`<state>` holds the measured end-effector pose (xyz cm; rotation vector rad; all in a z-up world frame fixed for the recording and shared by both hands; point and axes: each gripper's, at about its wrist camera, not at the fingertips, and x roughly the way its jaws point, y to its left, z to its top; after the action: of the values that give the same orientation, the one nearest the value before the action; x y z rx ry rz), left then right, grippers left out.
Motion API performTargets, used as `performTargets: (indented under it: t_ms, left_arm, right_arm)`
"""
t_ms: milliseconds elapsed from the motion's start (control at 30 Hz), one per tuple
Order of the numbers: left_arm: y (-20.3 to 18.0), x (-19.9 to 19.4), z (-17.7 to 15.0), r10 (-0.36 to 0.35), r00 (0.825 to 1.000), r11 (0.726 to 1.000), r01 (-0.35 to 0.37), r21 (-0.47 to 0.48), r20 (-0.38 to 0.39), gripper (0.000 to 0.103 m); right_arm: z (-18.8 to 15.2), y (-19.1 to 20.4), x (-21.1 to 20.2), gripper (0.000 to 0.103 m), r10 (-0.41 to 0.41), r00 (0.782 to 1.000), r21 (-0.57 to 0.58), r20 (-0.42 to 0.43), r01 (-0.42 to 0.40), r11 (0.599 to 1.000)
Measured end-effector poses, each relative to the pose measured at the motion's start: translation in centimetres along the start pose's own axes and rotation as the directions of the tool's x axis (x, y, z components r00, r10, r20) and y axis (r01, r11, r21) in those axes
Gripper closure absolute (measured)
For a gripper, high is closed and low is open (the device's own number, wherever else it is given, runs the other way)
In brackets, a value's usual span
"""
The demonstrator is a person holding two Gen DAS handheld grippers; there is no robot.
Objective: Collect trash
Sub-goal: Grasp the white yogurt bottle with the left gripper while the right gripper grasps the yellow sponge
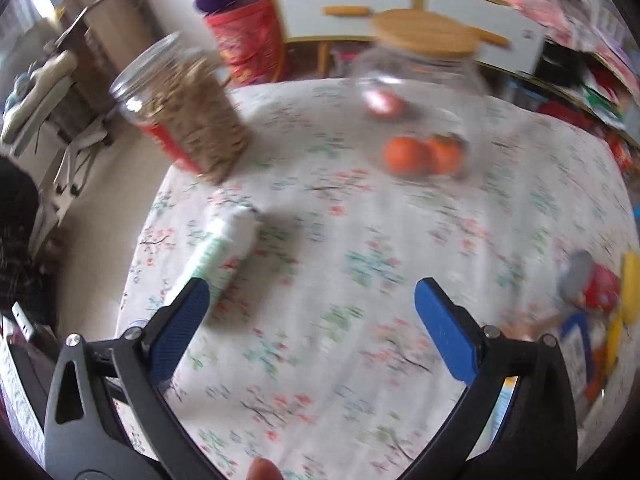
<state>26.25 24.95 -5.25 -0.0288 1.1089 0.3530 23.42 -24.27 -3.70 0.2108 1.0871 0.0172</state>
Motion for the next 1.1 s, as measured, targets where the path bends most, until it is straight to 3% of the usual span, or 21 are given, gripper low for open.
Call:
performTargets:
  t_ms: [133,367,533,667,800,1100]
  left_arm:
    - [3.6,3.2,1.1,0.006,1.000,0.995,-0.008,-0.095,-0.022,0.001]
    - [5.1,6.4,1.6,0.011,1.000,0.996,-0.013,-0.085,-0.020,0.008]
    - [5.8,7.9,1.4,-0.011,0.997,0.996,0.004,-0.092,-0.073,0.028]
    - [6.0,7.4,1.1,-0.042,0.997,0.994,0.035,-0.103,-0.061,0.044]
    - [5.7,6.6,0.4,-0.101,0.992,0.988,0.091,-0.121,-0.074,0.054]
    - [1.9,3.4,-2.9,-0.197,0.978,0.976,0.191,-0.105,-0.060,0.061]
  right_arm:
    - [0.9,1.0,1.5,0.016,-0.010,1.000,-0.010,0.003,0.010,1.000]
    - [2.7,3.2,4.1,0.016,0.004,1.000,-0.036,-0.003,-0.004,0.999]
    - [3.4,4.4,6.0,0.016,0.016,1.000,-0.043,-0.026,-0.017,0.999]
    - [3.8,4.8,6.9,0.016,0.023,0.999,-0.034,-0.034,-0.024,0.999]
    - [4.1,4.8,7.7,0.016,0.022,0.999,-0.016,-0.037,-0.023,1.000]
    - [4.0,5.7,9.8,0.016,0.045,0.997,0.011,-0.063,-0.045,0.999]
